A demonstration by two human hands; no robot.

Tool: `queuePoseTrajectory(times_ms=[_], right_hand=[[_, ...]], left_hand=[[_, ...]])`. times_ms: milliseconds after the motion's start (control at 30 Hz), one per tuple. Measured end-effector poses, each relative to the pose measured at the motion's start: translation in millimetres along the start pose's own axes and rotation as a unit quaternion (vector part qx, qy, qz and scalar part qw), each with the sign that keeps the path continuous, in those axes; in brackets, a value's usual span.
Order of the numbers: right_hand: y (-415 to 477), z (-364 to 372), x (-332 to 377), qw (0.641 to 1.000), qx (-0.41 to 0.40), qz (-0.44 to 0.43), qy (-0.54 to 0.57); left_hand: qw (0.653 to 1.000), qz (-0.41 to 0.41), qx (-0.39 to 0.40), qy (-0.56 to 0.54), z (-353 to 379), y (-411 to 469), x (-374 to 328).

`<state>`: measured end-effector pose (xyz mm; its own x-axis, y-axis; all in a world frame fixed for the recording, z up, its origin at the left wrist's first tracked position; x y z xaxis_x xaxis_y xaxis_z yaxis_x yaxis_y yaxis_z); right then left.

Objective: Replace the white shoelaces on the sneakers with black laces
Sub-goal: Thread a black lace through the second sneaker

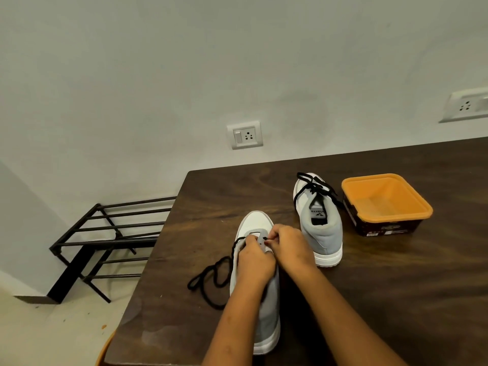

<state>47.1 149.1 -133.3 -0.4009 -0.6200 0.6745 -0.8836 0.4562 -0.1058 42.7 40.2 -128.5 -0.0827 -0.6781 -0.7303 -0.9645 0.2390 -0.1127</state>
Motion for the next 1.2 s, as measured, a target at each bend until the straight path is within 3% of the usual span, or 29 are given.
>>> queuePoseTrajectory(times_ms=[200, 367, 433, 567, 733, 833, 933, 1067, 1100, 1200], right_hand=[[-0.2, -2.3, -0.1, 0.998, -0.053, -0.026, 0.021], [-4.1, -36.4, -19.0, 0.952, -0.098, 0.041, 0.287], [-2.1, -44.6, -21.2, 0.962, -0.039, 0.053, 0.264], [-3.4, -38.4, -18.3, 0.995, 0.083, 0.04, 0.044], [-16.4, -68.6, 9.7, 0.975, -0.108, -0.065, 0.184], [-16.6, -56.4, 18.6, 0.963, -0.056, -0.085, 0.248], [-9.9, -43.4, 13.6, 0.962, -0.041, -0.075, 0.26], [2.3, -30.2, 10.7, 0.962, -0.024, -0.057, 0.265], [4.5, -26.4, 9.8, 0.961, -0.021, -0.045, 0.27], [7.4, -13.5, 8.9, 0.95, -0.001, -0.015, 0.313]], left_hand=[[0.999, 0.013, -0.024, -0.025, -3.9, -1.6, 1.5], [0.998, 0.009, -0.032, -0.047, -4.5, -1.8, 2.4], [0.996, 0.007, -0.041, -0.073, -4.7, -2.7, 2.9], [0.988, 0.005, -0.064, -0.141, -8.8, -5.3, 2.7], [0.968, -0.003, -0.045, -0.245, -10.4, -9.3, 3.0], [0.963, -0.012, -0.034, -0.265, -12.2, -10.3, 0.7], [0.974, 0.023, 0.007, -0.227, -13.6, -15.9, -1.0], [0.973, 0.137, -0.185, -0.017, -58.4, -27.4, -11.7], [0.97, 0.138, -0.197, 0.042, -63.7, -27.6, -14.9], [0.978, 0.071, -0.128, 0.149, -57.7, -11.1, -3.3]])
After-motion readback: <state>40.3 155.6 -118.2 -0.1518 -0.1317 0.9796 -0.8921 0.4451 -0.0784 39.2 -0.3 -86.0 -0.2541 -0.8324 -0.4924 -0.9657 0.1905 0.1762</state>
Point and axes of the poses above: each hand's wrist, its own y-axis towards the middle knuckle, its own z-axis out of the palm, x = y × z, the point moved 7 cm from there along y, towards the middle knuckle, and after that the axes turned 8 degrees about z, right-handed, at the moved point
